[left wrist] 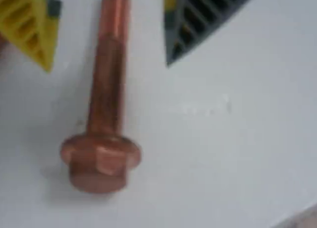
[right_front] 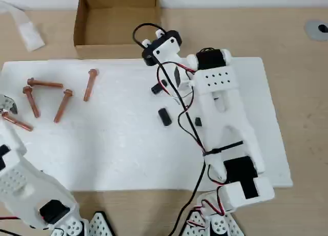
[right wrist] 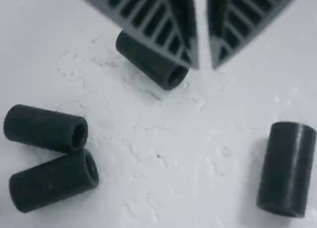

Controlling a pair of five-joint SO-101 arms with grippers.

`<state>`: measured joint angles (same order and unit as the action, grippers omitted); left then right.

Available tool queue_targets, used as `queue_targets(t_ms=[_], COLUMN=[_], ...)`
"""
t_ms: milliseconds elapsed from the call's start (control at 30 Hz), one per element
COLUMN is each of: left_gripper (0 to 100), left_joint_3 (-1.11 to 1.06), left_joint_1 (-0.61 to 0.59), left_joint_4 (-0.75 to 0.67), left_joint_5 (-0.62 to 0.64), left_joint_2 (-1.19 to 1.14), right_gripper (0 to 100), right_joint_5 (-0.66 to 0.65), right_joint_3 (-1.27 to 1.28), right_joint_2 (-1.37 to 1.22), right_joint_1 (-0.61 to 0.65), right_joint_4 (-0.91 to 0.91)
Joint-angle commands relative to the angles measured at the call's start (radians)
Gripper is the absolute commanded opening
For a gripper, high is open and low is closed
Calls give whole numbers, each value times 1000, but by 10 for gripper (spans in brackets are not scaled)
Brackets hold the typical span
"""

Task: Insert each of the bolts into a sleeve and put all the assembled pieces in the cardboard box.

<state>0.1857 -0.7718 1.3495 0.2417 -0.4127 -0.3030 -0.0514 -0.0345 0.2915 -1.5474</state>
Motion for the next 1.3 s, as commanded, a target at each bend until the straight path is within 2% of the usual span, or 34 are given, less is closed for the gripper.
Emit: queue_targets(t_ms=[0, 467, 667, 967, 1067, 1267], left_gripper=[164, 159, 6, 9, 9, 10], left_joint_3=[75, 129, 127, 121, 152, 353], left_joint_1=[-9, -8, -8, -17, -17, -12], left_joint_4=[-29, -81, -75, -72, -17, 216], left_joint_5=[6, 6, 3, -2, -18, -110], left_joint_2=[-41, -252, -308, -314, -311, -303], right_gripper=[12, 12, 12, 12, 12, 12], right_joint_5=[-9, -11, -11, -11, -9, -3], right_joint_3=[-56, -58, -58, -53, -53, -61], right_joint_2=[-7, -33, -38, -36, -36, -28], right_joint_1=[15, 13, 15, 13, 15, 62], right_joint_4=[-3, 0, -5, -8, -8, -89])
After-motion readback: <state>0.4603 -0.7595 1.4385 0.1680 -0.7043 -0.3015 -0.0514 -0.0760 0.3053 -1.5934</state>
